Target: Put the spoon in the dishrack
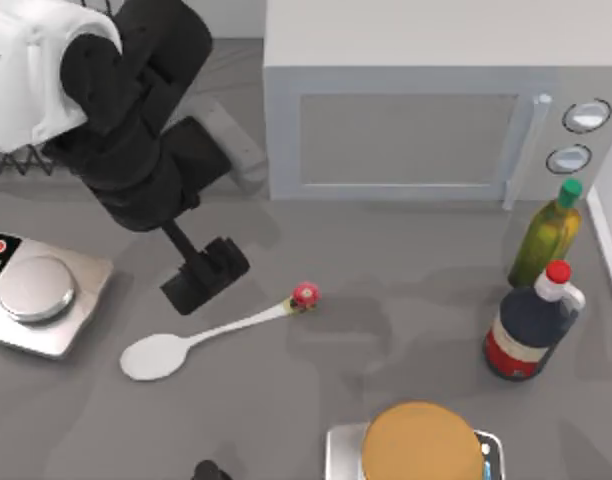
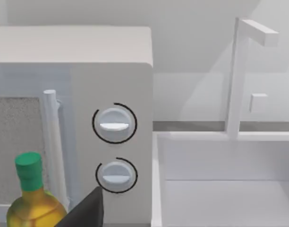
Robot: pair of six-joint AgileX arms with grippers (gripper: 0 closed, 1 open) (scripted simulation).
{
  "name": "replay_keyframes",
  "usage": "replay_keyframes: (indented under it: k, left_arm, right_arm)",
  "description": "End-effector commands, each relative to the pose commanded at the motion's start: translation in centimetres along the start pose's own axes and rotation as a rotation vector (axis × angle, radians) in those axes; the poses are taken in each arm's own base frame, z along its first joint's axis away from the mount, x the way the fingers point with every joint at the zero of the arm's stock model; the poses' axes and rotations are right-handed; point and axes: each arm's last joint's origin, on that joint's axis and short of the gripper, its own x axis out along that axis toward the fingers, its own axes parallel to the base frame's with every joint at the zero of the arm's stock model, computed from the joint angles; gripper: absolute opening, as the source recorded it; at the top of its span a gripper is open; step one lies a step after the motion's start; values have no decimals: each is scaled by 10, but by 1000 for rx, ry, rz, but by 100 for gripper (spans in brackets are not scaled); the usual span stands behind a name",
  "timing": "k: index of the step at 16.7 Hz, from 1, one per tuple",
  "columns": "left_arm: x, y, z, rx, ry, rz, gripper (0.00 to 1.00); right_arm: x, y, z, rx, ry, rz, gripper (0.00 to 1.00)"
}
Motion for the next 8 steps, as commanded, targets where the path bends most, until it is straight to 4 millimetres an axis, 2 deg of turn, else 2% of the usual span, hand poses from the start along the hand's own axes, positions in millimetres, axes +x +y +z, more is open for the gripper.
replay_keyframes:
  k: [4,8]
  left_arm:
    - [37,-7,43,139,149,-94,100]
    - [52,-12,59,198,201,-128,100]
  right_arm:
    - [0,0,0,0,0,0,100]
    - [0,0,0,0,0,0,100]
